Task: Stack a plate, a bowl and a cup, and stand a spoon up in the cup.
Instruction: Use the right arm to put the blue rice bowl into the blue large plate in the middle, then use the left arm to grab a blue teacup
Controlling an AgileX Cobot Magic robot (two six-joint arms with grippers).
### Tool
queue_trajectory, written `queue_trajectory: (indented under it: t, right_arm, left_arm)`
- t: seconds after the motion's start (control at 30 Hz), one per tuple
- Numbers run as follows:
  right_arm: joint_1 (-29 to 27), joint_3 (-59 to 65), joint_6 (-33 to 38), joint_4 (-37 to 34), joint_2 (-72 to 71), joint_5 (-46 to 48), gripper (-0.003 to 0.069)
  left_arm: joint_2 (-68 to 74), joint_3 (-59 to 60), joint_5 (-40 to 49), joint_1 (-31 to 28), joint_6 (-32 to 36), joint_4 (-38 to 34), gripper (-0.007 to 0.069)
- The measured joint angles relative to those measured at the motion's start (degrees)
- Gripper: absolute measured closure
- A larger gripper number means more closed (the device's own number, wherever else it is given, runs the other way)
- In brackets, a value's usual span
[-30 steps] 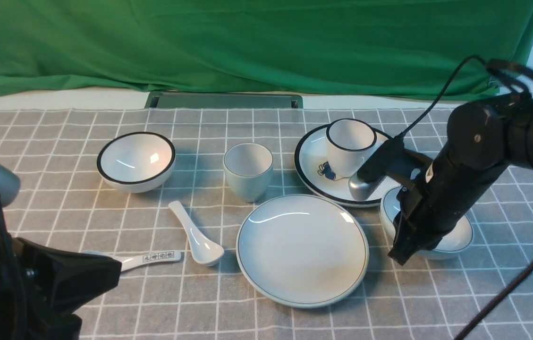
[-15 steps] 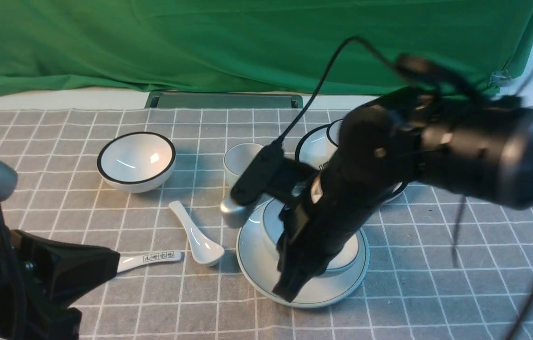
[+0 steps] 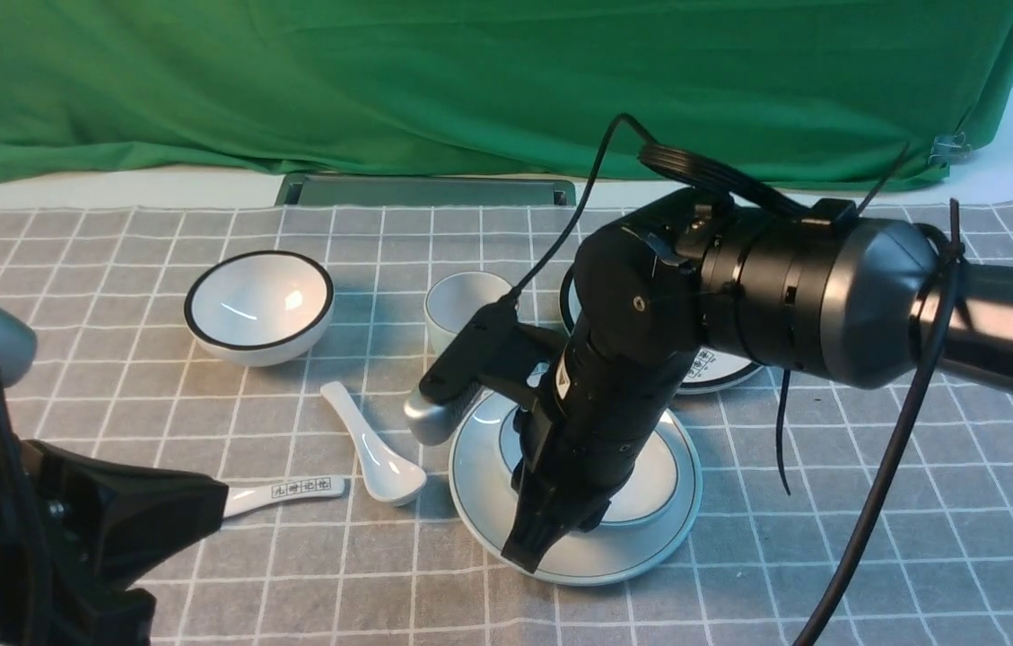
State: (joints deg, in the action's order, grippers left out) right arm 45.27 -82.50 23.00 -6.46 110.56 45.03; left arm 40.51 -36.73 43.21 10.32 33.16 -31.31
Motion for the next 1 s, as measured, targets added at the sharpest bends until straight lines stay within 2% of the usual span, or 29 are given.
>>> queue_trajectory:
  t: [0.03, 0.17, 0.2, 0.27, 0.33, 0.4, 0.53, 0.6, 0.67, 0.77, 0.9, 1.0]
  right_arm:
    - [0.0, 0.0, 0.0, 0.0, 0.0, 0.0, 0.0379]
    - [0.0, -0.4, 0.0, 0.0, -0.2, 0.1, 0.0181]
    - [0.0, -0.8, -0.1, 0.0, -0.6, 0.1, 0.0139]
    - [0.0, -1.8, -1.0, 0.1, -1.7, 0.8, 0.0118]
    - [0.0, -3.1, -1.6, 0.1, -4.2, 2.4, 0.0144]
    - [0.0, -3.6, -1.8, 0.5, -7.6, 4.7, 0.0202]
    - [0.0, -2.8, -2.4, 3.2, -16.2, 11.9, 0.0438]
    - [0.0, -0.1, -3.9, 5.7, -21.9, 14.2, 0.0546]
    - [0.0, 2.9, -5.6, 7.3, -26.1, 14.6, 0.0603]
    - [0.0, 8.9, -7.8, 8.8, -33.5, 13.9, 0.0636]
    - [0.0, 15.6, -10.2, 9.1, -41.1, 11.7, 0.0636]
    - [0.0, 21.4, -12.1, 9.2, -47.7, 11.0, 0.0636]
  left_arm:
    - [0.0, 0.0, -0.6, 0.0, 0.1, 0.0, 0.0607]
    - [0.2, 0.0, -1.4, 0.0, 0.1, -0.2, 0.0607]
    - [0.7, 0.0, -1.4, 0.0, 0.5, -0.2, 0.0607]
    - [2.2, -0.4, -0.9, 0.0, 1.3, -0.2, 0.0607]
    - [5.4, -2.3, 1.0, 0.0, 2.3, -0.2, 0.0607]
    - [8.9, -4.5, 2.7, 0.1, 3.4, -0.6, 0.0607]
    - [19.8, -11.0, 2.3, 3.8, 4.2, 1.3, 0.0609]
    - [27.2, -15.7, 2.2, 7.4, 3.4, 5.2, 0.0617]
    - [32.0, -19.5, 2.9, 10.5, 1.9, 8.2, 0.0618]
    - [43.3, -30.6, 5.8, 14.4, 0.3, 13.9, 0.0617]
    - [54.2, -42.9, 10.4, 15.3, -0.1, 17.1, 0.0598]
    - [65.2, -55.7, 14.2, 15.3, -0.1, 23.1, 0.0513]
